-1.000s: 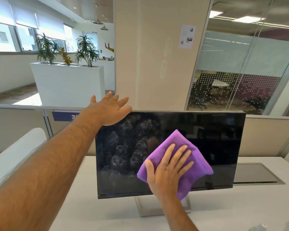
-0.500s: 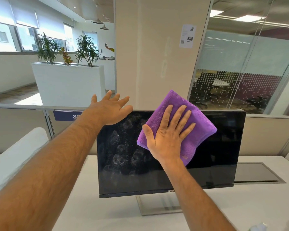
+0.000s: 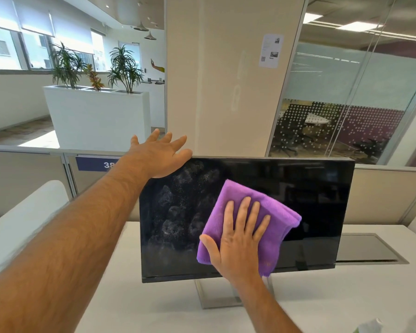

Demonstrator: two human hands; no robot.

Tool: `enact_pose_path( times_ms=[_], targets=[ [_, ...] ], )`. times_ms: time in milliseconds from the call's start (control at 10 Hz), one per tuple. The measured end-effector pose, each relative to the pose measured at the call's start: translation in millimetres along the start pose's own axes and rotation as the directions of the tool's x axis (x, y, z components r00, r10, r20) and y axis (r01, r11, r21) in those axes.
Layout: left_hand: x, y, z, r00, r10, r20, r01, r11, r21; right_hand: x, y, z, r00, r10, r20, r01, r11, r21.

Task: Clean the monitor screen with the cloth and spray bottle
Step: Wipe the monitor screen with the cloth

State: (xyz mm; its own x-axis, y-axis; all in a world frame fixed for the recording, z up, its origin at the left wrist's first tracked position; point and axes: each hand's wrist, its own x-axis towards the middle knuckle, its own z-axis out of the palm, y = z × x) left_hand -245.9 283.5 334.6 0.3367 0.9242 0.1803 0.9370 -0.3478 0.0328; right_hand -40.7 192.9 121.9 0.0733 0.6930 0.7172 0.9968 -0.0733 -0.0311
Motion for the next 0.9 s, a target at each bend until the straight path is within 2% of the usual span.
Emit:
enact_pose_path(
  times_ms=[300,700,900],
  targets=[
    [-2.8,2.4,-1.2,1.000,-0.008,0.002,0.008,1.000,-0.003,-59.4,13.8,21.5,0.990,0.033,0.135,-0.031,0.999,-0.011],
    [-3.4,1.3,-1.3,1.000,-0.018,0.011,0.018,1.000,-0.010,-65.9,-25.6,23.3,0.969,0.160,0.186,-0.174,0.983,0.058],
    [-3.1,0.7,0.5,1.000,-0.010,0.003,0.010,1.000,-0.006,-45.1,-35.9,14.8,0.979,0.162,0.121,-0.173,0.981,0.091]
  ],
)
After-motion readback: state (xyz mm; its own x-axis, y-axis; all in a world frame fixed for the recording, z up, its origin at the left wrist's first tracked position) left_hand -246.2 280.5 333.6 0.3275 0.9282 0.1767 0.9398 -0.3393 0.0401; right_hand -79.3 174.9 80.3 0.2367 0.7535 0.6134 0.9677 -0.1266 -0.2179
